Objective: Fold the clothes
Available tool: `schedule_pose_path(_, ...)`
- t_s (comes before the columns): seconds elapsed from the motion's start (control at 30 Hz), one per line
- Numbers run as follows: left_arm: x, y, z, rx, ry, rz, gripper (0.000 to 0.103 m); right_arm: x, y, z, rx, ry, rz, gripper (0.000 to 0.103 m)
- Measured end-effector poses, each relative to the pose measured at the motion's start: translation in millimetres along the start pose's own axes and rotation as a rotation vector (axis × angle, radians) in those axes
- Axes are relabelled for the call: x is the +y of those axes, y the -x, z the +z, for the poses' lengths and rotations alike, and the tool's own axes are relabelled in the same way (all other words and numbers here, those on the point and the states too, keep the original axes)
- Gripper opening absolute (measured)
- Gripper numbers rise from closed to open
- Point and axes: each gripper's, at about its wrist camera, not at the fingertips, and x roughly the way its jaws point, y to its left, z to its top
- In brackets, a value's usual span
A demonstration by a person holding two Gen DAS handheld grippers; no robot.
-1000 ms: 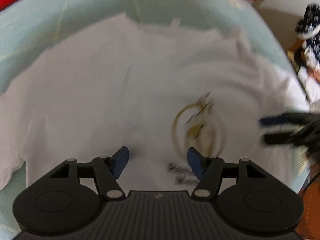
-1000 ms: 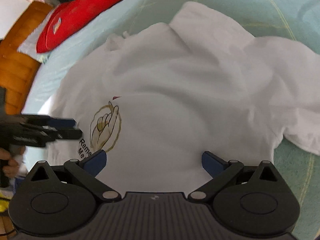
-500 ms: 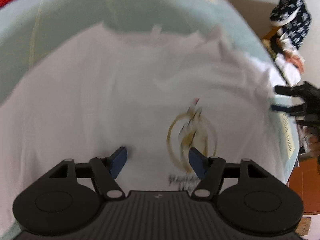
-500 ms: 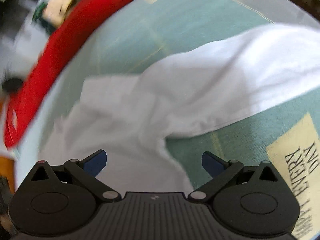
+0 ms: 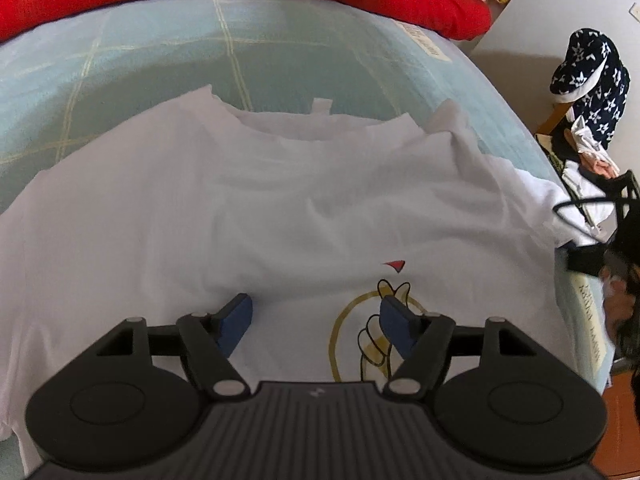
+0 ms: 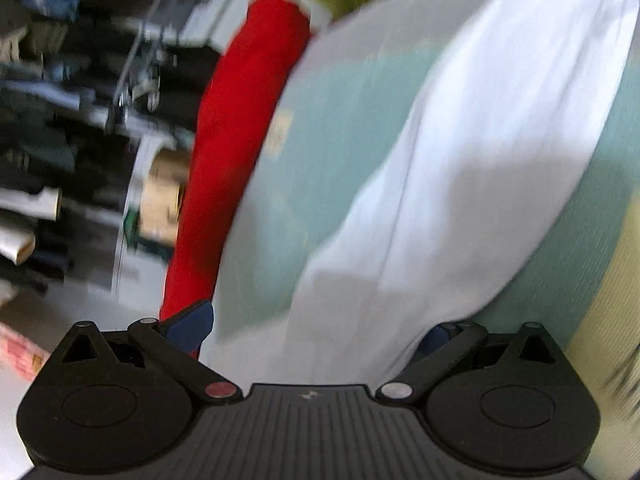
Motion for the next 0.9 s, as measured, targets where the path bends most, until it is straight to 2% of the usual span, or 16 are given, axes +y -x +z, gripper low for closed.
schedule_pose_path(0.13, -3.9, -2.7, 0.6, 0.007, -0.02, 0.02, 0.073, -24.7, 22.8, 36.3, -0.153, -0.005, -0.084, 0.103)
schedule_pose_path(0.27, -8.8, -3.8, -0.5, 0.009, -0.039, 0.045, 0.075, -53.4, 44.6, 66.9, -0.245, -0.024, -0.141, 0.103)
schedule_pose_path(0.33, -12.3, -5.2, -1.2, 0.011, -0.058, 0.058, 0.077, -62.9, 51.0, 78.5, -0.261, -0.023, -0.17, 0.101)
schedule_pose_path(0.47, -18.3, -8.3, -1.9, 0.018, -0.092, 0.076, 0.081, -76.1, 52.3, 90.2, -0.257, -0.037, -0.192, 0.082)
schedule_pose_path(0.67, -23.8, -10.7, -2.3, 0.031, -0.126, 0.095, 0.084, -83.9, 57.4, 89.9, -0.244, -0.003, -0.172, 0.08)
schedule_pose_path(0.73, -23.9, -10.2, -1.2, 0.035, -0.128, 0.096, 0.084, -82.8, 57.9, 90.6, -0.235, 0.044, -0.22, 0.062)
schedule_pose_path(0.77, -23.7, -9.7, -1.0, 0.036, -0.127, 0.095, 0.084, -83.8, 58.9, 92.7, -0.231, 0.051, -0.247, 0.044)
schedule_pose_path(0.8, -23.5, -9.4, -1.0, 0.037, -0.129, 0.095, 0.084, -87.7, 60.1, 95.8, -0.226, 0.042, -0.27, 0.02)
schedule_pose_path(0.83, -23.4, -9.1, -0.8, 0.039, -0.131, 0.094, 0.084, -92.3, 61.9, 98.9, -0.221, 0.028, -0.289, 0.008)
schedule_pose_path(0.9, -23.2, -8.8, 0.0, 0.043, -0.136, 0.093, 0.084, -98.4, 66.6, 100.9, -0.217, 0.018, -0.293, 0.004)
